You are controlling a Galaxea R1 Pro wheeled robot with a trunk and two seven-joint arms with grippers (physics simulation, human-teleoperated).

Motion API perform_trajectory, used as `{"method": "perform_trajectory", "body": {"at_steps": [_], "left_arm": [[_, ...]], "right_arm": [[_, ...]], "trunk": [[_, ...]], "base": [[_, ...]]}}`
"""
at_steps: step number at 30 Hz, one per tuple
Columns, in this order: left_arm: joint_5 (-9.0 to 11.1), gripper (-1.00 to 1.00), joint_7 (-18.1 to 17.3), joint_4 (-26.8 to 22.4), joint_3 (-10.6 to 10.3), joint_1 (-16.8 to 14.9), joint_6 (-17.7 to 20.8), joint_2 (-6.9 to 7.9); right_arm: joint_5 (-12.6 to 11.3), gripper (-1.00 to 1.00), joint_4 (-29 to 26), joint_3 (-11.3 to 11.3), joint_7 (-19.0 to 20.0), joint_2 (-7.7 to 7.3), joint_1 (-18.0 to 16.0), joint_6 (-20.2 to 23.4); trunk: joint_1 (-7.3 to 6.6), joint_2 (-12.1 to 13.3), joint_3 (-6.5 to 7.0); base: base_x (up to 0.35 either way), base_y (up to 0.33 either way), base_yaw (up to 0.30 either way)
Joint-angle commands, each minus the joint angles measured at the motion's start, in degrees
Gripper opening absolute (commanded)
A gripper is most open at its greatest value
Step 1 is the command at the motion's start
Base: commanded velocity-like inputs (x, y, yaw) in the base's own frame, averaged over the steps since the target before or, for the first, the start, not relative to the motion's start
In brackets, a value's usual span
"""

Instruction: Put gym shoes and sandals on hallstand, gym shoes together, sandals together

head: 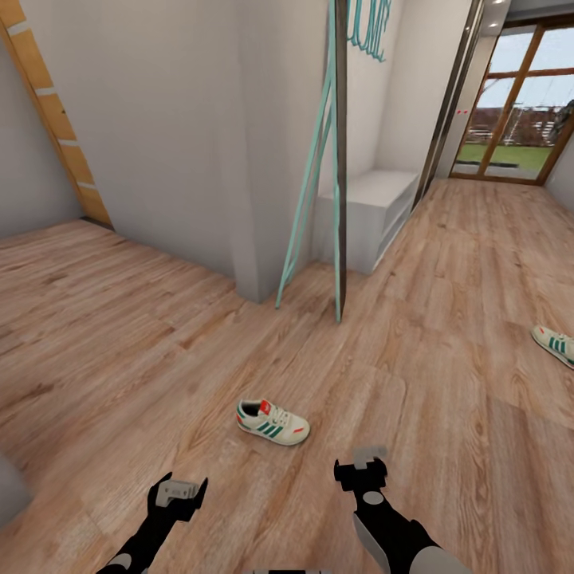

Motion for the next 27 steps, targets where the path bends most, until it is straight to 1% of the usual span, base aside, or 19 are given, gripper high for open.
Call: {"method": "perform_trajectory", "body": {"at_steps": [1,15,19,27], "left_arm": [[0.0,1.0,0.2,0.0,0.0,0.0,0.0,0.0],[0.1,1.0,1.0,0.0,0.1,0.0,-0.1,-0.07],[0.1,1.0,1.0,0.0,-0.1,0.0,-0.1,-0.08],[0.1,1.0,1.0,0.0,-0.2,0.0,-0.1,-0.08]], "right_arm": [[0.0,1.0,0.0,0.0,0.0,0.0,0.0,0.0],[0.0,1.0,0.1,0.0,0.1,0.0,0.0,0.0],[-0.1,1.0,0.1,0.0,0.1,0.0,0.0,0.0],[-0.1,1.0,0.1,0.0,0.1,0.02,0.0,0.0]], "trunk": [[0.0,0.0,0.0],[0.0,0.0,0.0],[0.0,0.0,0.0],[0.0,0.0,0.0]], "base": [[0.079,0.031,0.0],[0.028,0.007,0.0],[0.191,0.0,0.0],[0.3,0.0,0.0]]}}
